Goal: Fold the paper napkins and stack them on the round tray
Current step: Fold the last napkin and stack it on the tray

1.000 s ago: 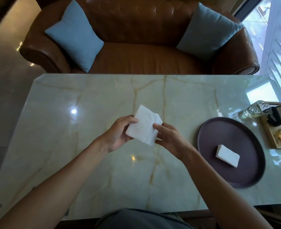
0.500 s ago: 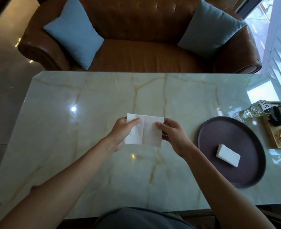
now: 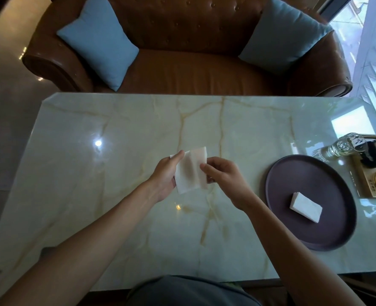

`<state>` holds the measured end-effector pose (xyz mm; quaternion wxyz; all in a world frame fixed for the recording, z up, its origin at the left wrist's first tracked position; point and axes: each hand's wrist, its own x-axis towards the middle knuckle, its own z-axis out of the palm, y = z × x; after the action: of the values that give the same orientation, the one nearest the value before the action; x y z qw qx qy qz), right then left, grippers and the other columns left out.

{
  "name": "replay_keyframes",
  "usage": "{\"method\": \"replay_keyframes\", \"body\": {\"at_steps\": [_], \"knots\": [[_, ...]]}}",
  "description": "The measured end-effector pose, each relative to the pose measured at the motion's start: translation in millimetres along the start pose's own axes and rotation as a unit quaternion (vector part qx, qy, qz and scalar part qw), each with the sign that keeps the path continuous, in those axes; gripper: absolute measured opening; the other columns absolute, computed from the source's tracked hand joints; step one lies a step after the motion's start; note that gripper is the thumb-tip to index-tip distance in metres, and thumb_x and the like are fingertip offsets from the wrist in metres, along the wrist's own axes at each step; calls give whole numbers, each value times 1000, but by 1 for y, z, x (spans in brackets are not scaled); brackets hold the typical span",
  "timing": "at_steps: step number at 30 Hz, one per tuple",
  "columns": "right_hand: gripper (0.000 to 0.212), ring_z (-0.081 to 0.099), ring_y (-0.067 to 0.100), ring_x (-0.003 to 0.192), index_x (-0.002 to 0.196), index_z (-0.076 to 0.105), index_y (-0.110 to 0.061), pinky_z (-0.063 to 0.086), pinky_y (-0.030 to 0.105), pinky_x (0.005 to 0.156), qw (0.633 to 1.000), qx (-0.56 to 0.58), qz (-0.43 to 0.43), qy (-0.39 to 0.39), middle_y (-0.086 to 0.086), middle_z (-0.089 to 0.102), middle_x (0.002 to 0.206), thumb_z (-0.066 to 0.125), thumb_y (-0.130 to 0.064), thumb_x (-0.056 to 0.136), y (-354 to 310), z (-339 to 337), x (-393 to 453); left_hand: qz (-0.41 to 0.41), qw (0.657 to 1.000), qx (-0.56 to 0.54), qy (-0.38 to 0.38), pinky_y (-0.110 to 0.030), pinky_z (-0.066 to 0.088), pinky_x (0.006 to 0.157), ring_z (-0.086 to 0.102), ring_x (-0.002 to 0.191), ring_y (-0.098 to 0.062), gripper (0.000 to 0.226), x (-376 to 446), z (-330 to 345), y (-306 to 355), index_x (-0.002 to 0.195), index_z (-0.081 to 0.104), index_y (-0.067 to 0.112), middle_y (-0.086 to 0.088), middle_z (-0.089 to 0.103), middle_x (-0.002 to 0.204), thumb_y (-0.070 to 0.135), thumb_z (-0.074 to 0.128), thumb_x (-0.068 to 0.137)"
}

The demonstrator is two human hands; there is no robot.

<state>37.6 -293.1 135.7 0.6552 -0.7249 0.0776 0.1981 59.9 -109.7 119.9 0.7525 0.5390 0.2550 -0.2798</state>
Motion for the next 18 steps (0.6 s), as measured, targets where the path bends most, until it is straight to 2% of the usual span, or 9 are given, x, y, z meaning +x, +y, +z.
{"method": "replay_keyframes", "body": {"at_steps": [2, 4, 6, 8, 10, 13, 16, 18], "knots": [[24, 63, 14, 74, 103, 76, -5, 52, 29, 73, 999, -22, -5, -27, 5, 72, 86, 64, -26, 98, -4, 3, -3, -27, 997, -60, -30, -45, 49, 102, 64, 105, -29, 65, 0, 0, 0, 129, 62, -2, -17, 67, 116, 55, 44, 103], [27, 63, 13, 71, 99, 78, -5, 52, 25, 71, 999, -38, -2, -38, 4, 72, 83, 64, -28, 98, -6, 4, -6, -40, 989, -114, -83, -46, 47, 103, 62, 109, -32, 77, 1, -1, 2, 132, 60, 1, -19, 66, 121, 67, 40, 98], [22, 61, 13, 67, 92, 78, -6, 51, 29, 70, 998, -58, -2, -2, 4, 70, 79, 64, -23, 98, -4, 4, -6, -34, 983, -129, -123, -46, 46, 103, 62, 111, -32, 78, 1, -3, 5, 125, 63, 4, -18, 66, 122, 72, 44, 93], [16, 59, 13, 68, 90, 74, -8, 48, 35, 70, 994, -84, -1, 63, 3, 68, 78, 68, -22, 95, 0, 4, -3, -14, 984, -120, -128, -46, 48, 104, 65, 110, -30, 69, 1, -3, 5, 119, 67, 5, -17, 69, 119, 67, 52, 93], [20, 60, 12, 74, 99, 68, -12, 49, 33, 71, 992, -82, 21, 97, -1, 67, 85, 73, -30, 91, 3, 5, 0, 22, 990, -98, -101, -46, 52, 101, 67, 112, -31, 55, 2, -3, 3, 125, 63, -1, -19, 71, 122, 47, 59, 98], [35, 70, 15, 84, 111, 63, -9, 56, 35, 78, 996, -24, 80, 43, 4, 74, 97, 77, -32, 89, 5, 7, 2, 53, 992, -88, -79, -48, 52, 104, 69, 114, -28, 39, 1, 0, 0, 132, 59, -1, -15, 71, 128, 26, 52, 105], [20, 71, 18, 70, 102, 66, -1, 57, 36, 75, 997, 7, 77, 22, 6, 76, 81, 72, -17, 93, 6, 5, 4, 82, 994, -33, -60, -40, 53, 99, 71, 108, -21, 29, -3, 2, 2, 122, 66, 5, -6, 75, 121, 24, 51, 106], [10, 67, 18, 67, 95, 68, -1, 56, 35, 73, 997, -17, 62, 35, 5, 74, 78, 69, -11, 94, 5, 1, 6, 114, 992, 45, -37, -35, 54, 89, 68, 99, -22, 24, -4, -1, 5, 113, 70, 4, -7, 74, 106, 22, 58, 103]]}}
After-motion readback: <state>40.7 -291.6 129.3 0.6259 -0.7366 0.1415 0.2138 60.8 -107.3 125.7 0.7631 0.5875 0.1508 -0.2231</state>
